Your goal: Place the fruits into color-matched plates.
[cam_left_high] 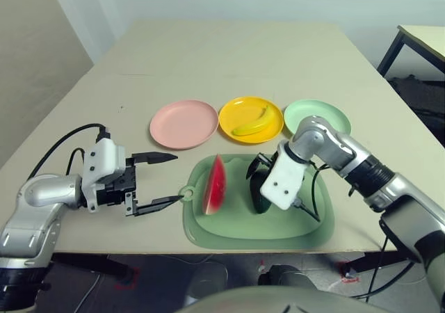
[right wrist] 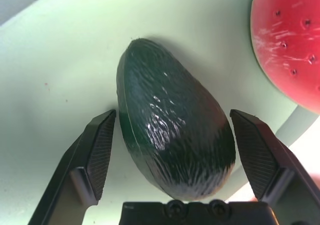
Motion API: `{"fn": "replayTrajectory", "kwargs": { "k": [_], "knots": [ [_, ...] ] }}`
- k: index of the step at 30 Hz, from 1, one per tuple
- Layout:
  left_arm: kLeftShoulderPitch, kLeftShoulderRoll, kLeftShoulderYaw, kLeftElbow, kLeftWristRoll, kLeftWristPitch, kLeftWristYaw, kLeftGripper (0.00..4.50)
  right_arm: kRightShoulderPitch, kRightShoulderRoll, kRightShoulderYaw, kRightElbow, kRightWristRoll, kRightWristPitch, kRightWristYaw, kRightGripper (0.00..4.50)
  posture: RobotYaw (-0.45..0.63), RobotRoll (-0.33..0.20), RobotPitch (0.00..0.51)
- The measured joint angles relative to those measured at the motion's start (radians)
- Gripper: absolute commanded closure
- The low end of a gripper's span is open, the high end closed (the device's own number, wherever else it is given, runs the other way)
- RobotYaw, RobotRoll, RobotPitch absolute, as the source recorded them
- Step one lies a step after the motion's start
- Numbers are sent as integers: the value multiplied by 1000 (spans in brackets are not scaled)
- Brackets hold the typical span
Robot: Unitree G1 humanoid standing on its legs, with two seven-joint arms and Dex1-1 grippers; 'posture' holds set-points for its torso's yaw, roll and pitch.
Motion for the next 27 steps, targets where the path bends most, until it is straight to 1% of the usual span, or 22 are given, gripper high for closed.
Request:
{"fn": "replayTrajectory", "kwargs": {
  "k": [1, 5, 12, 15, 22, 27],
  "knots": [
    [0, 0, -1, 0, 0, 0, 0, 0, 1, 0, 0, -1, 0, 0, 1, 1114, 225, 0, 0],
    [-1, 0, -2, 0, 0, 0, 0, 0, 1, 0, 0, -7, 1, 4, 1, 1297, 224, 0, 0],
    [-2, 0, -8, 0, 0, 0, 0, 0, 0, -4, 0, -10, 7, 28, 3, 1297, 221, 0, 0],
    [-2, 0, -14, 0, 0, 0, 1, 0, -6, -31, -3, -5, 24, 40, 13, 1297, 212, 0, 0],
    [-6, 0, -28, 2, 1, -2, 0, 0, -126, -116, -55, 104, 29, 4, 22, 1297, 196, 0, 0],
    [-27, -1, -40, 12, 1, -8, -1, 0, -158, -125, -65, 166, 44, 7, 44, 1298, 190, 0, 0]
  ]
}}
